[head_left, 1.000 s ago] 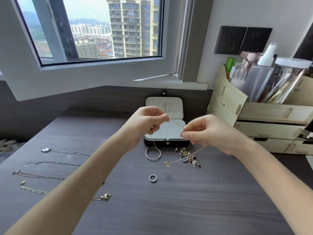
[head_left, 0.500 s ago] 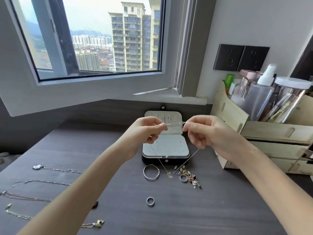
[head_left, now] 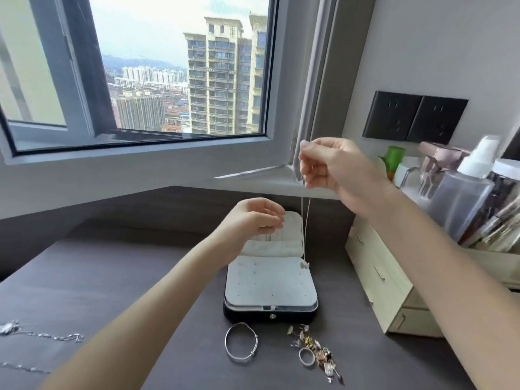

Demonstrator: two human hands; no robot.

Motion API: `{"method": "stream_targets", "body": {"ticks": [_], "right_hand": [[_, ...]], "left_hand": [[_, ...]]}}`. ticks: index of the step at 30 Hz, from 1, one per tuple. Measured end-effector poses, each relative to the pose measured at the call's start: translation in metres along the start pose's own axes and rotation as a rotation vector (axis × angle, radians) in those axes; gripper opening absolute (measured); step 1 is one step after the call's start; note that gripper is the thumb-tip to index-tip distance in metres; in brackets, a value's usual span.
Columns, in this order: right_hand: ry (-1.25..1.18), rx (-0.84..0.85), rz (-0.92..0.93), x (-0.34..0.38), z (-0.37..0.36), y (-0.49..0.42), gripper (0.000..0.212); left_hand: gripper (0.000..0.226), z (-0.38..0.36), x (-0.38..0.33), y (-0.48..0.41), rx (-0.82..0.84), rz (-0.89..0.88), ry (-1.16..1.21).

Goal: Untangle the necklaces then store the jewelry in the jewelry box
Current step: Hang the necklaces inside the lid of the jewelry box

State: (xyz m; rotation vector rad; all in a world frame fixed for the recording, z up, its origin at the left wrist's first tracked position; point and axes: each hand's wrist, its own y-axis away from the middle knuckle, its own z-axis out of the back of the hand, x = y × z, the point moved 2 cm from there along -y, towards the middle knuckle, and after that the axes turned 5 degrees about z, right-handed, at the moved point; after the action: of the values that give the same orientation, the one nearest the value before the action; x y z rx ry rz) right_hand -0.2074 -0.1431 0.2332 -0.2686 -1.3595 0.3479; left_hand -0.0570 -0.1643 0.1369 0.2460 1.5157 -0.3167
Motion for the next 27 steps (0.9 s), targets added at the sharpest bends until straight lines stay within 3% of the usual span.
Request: {"method": "stream_targets", "body": {"ticks": [6,9,13,21,27], "right_hand": [[0.13,-0.126,-0.002,-0.01,0.011,-0.045,0.02],[0.129,-0.182,-0.021,-0.022,0.014,-0.061,0.022],[0.107,-0.223,-0.056,-0.041,0.016,-0.075,0.021],[0.088,-0.217,-0.166,-0.079,0.016,-0.077,0.02],[0.039,-0.204,-0.206,-0.094,0.021,-0.062,0.021]], "left_hand": [[0.026,-0.013,0.039,-0.042,-0.185,-0.044,-0.534],[0.037,-0.023,0.06,-0.054,-0.161,-0.088,-0.812],[0.033,-0.034,0.078,-0.064,-0.166,-0.125,-1.055],[0.014,-0.048,0.091,-0.068,-0.277,-0.186,-1.112],[0.017,-0.058,0.097,-0.057,-0.388,-0.471,-1.137]]}}
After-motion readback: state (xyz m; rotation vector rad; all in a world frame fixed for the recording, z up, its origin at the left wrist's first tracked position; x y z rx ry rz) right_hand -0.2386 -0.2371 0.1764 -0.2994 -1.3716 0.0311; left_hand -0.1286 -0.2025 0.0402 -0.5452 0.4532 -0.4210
